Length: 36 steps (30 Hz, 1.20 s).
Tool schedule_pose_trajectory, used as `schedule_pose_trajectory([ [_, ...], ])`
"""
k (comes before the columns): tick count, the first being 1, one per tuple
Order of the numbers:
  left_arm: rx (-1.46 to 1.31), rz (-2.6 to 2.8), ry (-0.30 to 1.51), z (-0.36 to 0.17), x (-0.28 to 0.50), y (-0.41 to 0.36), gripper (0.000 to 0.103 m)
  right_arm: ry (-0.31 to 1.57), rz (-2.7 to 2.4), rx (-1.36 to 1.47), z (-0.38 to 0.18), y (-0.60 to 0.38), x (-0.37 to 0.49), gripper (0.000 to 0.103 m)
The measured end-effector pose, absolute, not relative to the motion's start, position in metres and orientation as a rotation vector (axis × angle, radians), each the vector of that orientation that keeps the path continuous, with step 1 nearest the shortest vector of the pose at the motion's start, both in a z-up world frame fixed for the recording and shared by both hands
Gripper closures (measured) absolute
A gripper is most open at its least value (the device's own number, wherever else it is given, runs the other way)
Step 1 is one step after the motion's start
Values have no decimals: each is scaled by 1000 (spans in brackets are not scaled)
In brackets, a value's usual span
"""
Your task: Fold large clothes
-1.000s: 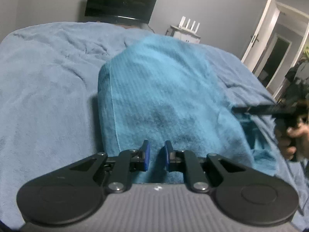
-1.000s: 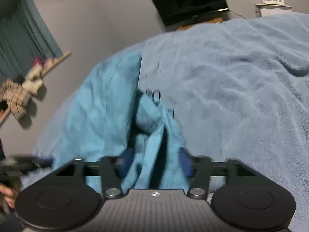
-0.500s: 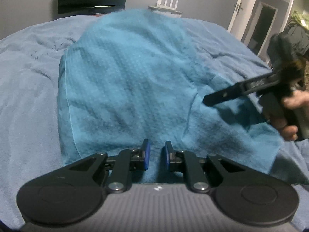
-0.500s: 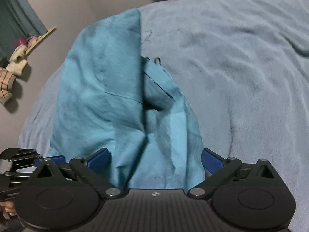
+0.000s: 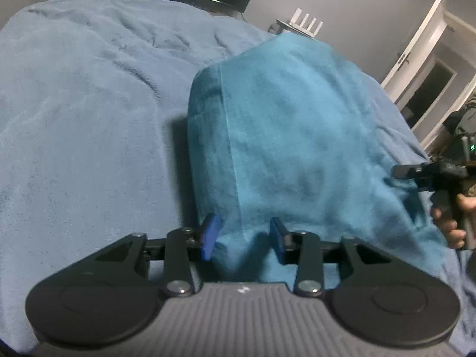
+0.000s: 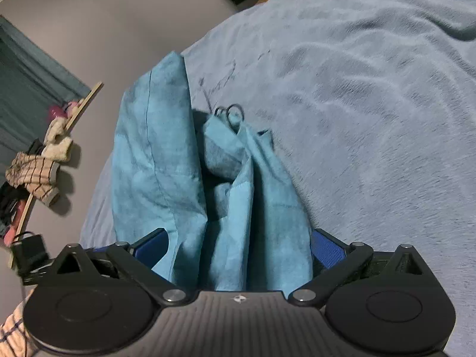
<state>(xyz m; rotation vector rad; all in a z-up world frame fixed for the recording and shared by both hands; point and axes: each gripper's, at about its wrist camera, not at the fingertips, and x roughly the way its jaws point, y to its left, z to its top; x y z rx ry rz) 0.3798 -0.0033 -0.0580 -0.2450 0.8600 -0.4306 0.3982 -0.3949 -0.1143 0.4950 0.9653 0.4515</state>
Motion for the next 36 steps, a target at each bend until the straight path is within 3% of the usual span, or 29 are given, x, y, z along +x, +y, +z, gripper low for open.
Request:
schedule_pose_trajectory([
  [6, -483, -510, 926, -101, 399, -7, 16, 1016, 512, 445, -130, -378, 412, 0],
  [10, -533, -543, 911, -116, 407, -23, 8, 1039, 522, 418, -141, -371, 415, 0],
  [14, -505, -555, 894, -113, 409, -33, 15, 1075, 526, 464, -161, -375, 418, 0],
  [15, -490, -560, 888, -110, 408, -34, 24, 1070, 547, 491, -167, -375, 419, 4],
  [17, -441, -565, 866, -100, 403, -38, 37, 1051, 605, 534, -172, -368, 418, 33],
  [21, -314, -578, 788, -68, 385, -44, 51, 1013, 630, 467, -165, -337, 414, 34],
  [25, -264, -568, 713, -41, 371, -30, 53, 940, 675, 493, -146, -319, 405, 52],
  [36, -186, -416, 592, 16, 308, 79, 53, 843, 808, 466, -109, -192, 418, 55],
])
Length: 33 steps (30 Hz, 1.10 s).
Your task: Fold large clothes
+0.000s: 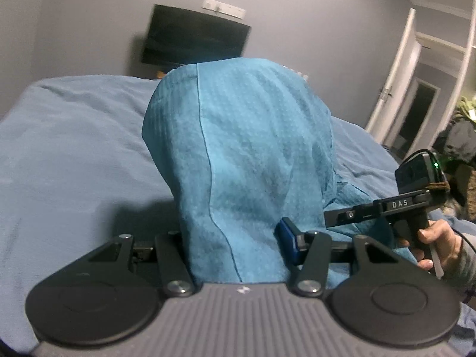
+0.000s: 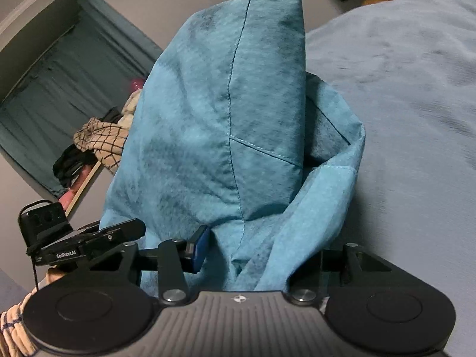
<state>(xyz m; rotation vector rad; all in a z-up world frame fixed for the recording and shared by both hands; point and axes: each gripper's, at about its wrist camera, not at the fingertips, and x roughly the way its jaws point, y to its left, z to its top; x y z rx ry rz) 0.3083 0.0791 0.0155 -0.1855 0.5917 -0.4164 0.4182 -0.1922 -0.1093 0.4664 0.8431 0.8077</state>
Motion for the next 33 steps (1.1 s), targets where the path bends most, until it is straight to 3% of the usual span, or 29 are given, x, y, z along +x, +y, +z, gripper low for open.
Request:
schedule_pose_trajectory([
  [7, -302, -336, 690, -38, 301, 148, 49, 911, 717, 399, -138, -133, 434, 58],
  [9, -340, -290, 737, -65, 302, 155, 40, 940, 660, 374, -154, -125, 433, 58],
  [12, -378, -270, 717, -78, 287, 163, 34, 941, 648, 400, -163, -126, 427, 52],
  [20, -208, -163, 777, -44, 257, 144, 33, 910, 596, 331, -140, -156, 401, 43],
  [33, -63, -117, 724, 23, 194, 96, 32, 753, 553, 190, -30, -211, 309, 43],
])
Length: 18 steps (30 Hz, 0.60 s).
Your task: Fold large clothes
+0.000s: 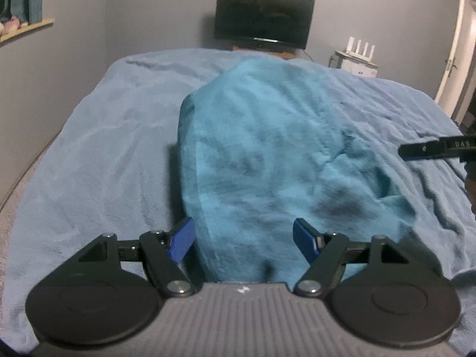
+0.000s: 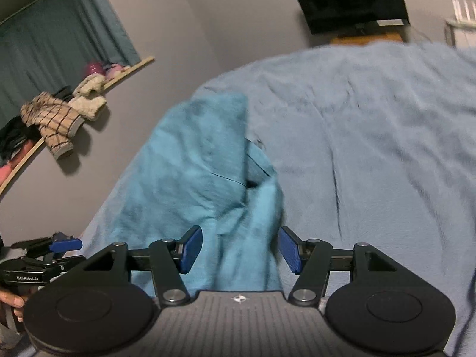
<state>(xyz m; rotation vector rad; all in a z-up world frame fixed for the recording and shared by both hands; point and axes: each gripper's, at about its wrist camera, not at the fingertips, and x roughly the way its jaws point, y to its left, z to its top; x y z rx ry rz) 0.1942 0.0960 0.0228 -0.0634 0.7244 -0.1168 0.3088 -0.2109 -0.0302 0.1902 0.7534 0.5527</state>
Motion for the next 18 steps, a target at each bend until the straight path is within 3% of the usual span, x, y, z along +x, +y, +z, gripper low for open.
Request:
schedule_pose_trajectory([
  [8, 12, -131, 761, 16, 176, 61, 32, 709, 646, -66, -1, -162, 246, 44],
  [14, 98, -163, 883, -27, 183, 33, 32, 762, 598, -313, -49, -127, 214, 43],
  [18, 205, -148, 933, -61, 189, 16, 32, 798, 574, -297, -83, -136, 211, 39],
])
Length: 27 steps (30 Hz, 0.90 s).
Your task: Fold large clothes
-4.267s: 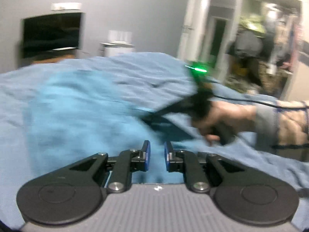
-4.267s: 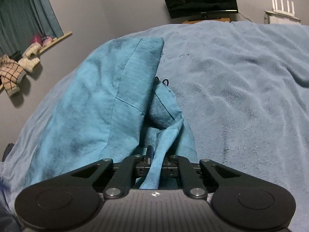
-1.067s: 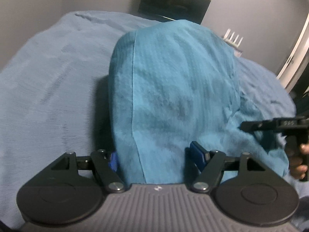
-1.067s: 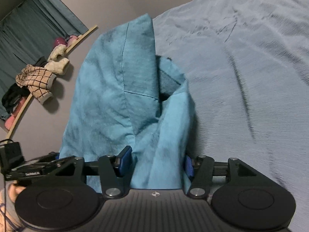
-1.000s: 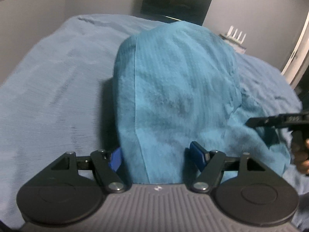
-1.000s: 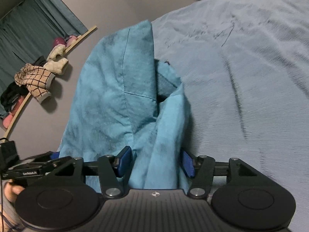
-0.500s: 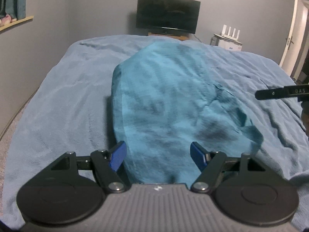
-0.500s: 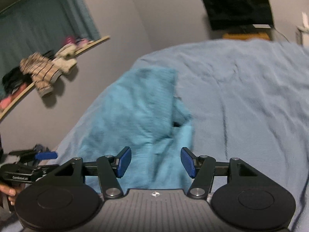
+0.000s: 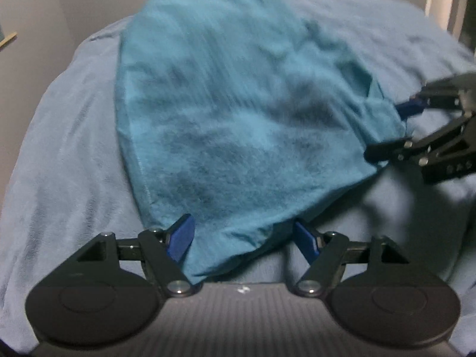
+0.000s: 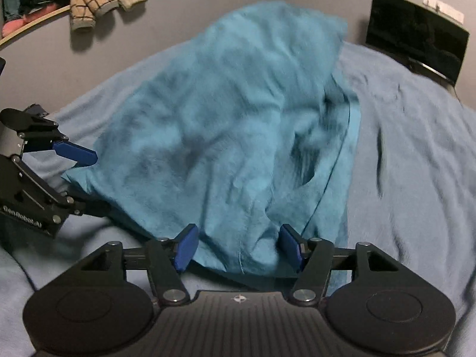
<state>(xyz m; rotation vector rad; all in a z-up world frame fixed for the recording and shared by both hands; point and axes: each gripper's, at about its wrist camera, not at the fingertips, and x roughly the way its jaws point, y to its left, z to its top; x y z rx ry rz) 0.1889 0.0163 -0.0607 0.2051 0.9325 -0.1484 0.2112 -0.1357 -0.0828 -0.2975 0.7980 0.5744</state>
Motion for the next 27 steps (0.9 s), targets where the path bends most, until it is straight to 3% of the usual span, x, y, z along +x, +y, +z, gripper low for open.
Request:
schedule_pose_trajectory([
  [6, 349, -157, 927, -72, 184, -6, 27, 813, 557, -245, -94, -147, 208, 39],
  [9, 232, -193, 918, -51, 183, 13, 33, 803, 562, -237, -84, -148, 209, 39],
  [18, 104, -238, 729, 39, 183, 59, 34, 698, 650, -161, -20, -150, 232, 40],
  [27, 63, -104, 582, 64, 294, 90, 37, 589, 567, -121, 23, -95, 335, 45],
])
